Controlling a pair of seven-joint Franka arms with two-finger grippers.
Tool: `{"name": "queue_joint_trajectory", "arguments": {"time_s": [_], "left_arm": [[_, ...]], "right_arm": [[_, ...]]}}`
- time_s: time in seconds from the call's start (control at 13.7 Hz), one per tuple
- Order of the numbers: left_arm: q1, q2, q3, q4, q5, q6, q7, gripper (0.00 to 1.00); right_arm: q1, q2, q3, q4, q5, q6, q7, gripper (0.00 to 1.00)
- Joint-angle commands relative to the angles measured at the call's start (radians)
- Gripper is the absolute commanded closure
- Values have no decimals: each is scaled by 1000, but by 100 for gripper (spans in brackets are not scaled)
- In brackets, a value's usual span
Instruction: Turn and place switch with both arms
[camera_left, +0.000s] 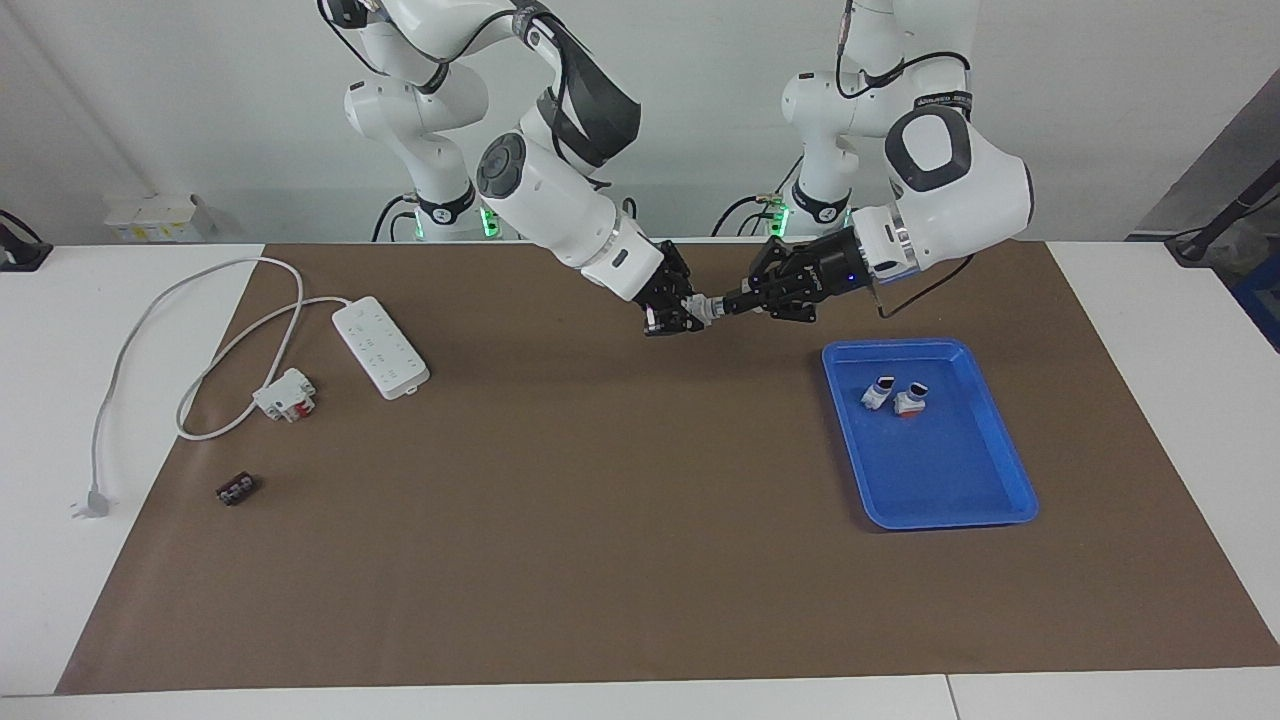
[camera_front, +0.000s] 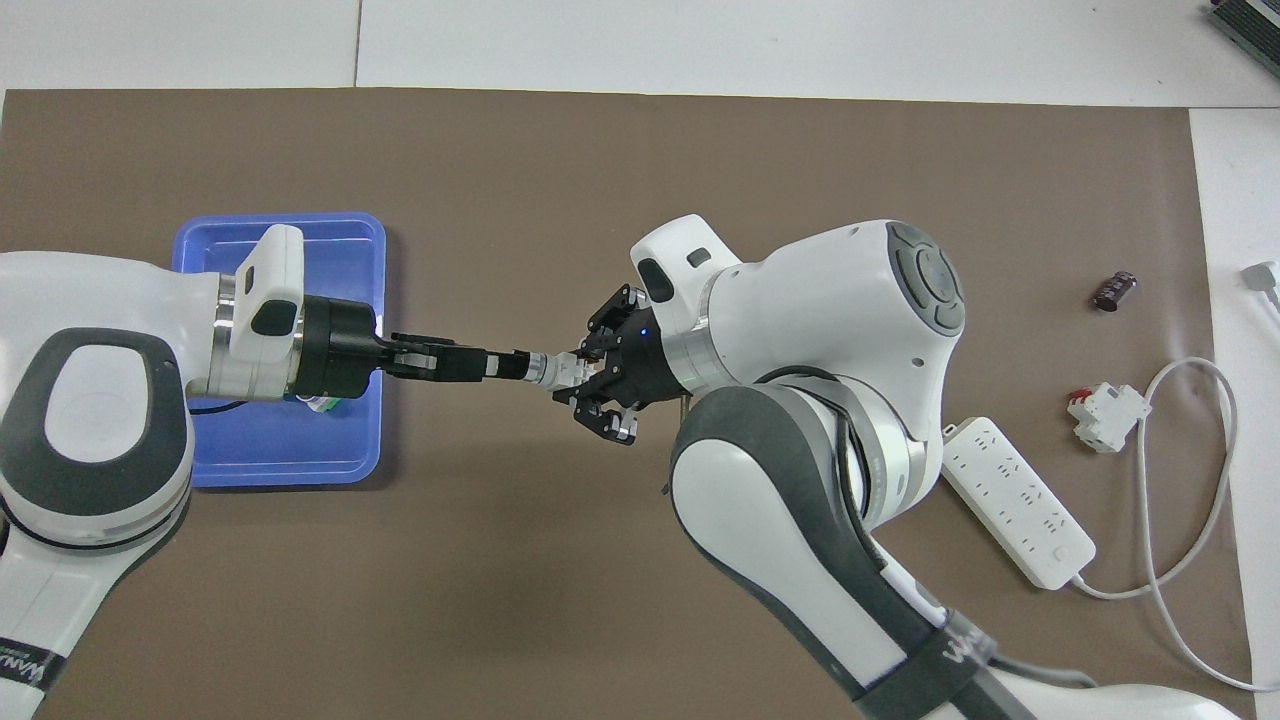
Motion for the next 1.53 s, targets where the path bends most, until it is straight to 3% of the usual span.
{"name": "queue_joint_trajectory", "arguments": {"time_s": [0.0,0.95,1.46], "left_arm": [[-12,-30,8,-26,-23,12,-106,100],[-32,-36,-1,10,-9,-5,-721,100],[-33,-33,-6,35,-7,-6,-861,100]], "right_arm": [[-1,-17,8,-6,-20,12,40,100],[-1,-16,10,-5,-20,12,43,100],[-1,-19,10,-5,-21,10,50,100]]}}
